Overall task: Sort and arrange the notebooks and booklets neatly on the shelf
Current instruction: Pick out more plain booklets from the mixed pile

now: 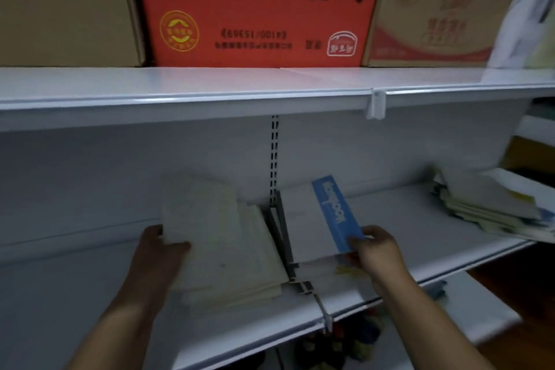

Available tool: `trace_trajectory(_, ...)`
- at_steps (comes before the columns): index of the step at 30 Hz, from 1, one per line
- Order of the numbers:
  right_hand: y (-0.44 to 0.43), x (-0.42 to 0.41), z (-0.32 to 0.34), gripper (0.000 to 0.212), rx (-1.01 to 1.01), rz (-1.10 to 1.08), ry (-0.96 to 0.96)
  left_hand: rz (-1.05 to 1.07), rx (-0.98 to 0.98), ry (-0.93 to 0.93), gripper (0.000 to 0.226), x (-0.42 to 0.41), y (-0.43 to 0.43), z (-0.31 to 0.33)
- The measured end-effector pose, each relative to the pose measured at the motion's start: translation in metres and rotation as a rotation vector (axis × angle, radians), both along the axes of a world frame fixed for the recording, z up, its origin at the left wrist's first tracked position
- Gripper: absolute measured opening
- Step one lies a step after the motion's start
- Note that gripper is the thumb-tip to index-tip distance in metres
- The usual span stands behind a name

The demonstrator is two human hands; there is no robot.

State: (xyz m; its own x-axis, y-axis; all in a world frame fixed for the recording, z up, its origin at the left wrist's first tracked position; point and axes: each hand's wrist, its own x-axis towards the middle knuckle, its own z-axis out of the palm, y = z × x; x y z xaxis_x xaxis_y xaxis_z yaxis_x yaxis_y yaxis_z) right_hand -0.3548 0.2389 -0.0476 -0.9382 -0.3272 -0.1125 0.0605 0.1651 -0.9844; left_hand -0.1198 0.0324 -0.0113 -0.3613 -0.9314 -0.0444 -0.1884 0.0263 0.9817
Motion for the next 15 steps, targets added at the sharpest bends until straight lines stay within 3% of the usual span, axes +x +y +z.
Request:
trace_trajectory(3,0.011,-0.02,-0.022,0.01,0.203,0.056,0.084,0.017,-0.091,-0.227,0.055,-0.014,0.012,-0.016)
trace_trajectory(7,0.022,-0.037,-0.023,0.03,0.581,0.262,0.375,0.053,-0.124,-0.377,0.064,-0.016,0.006,-0.024)
trace_trajectory(8,0.025,-0.043,-0.023,0.026,0.605,0.305,0.365,0.082,-0.118,-0.4,0.073,-0.016,-0.004,-0.03)
trace_trajectory(10,0.03,-0.055,-0.027,0.045,0.606,0.342,0.306,0.189,-0.161,-0.476,0.081,-0.019,-0.017,-0.043)
trace_trajectory(12,0.036,-0.065,-0.032,0.061,0.567,0.379,0.252,0.305,-0.307,-0.516,0.065,-0.027,-0.001,-0.036)
trace_trajectory(15,0.04,-0.072,-0.037,0.051,0.496,0.398,0.284,0.324,-0.484,-0.351,0.032,-0.052,0.058,-0.016)
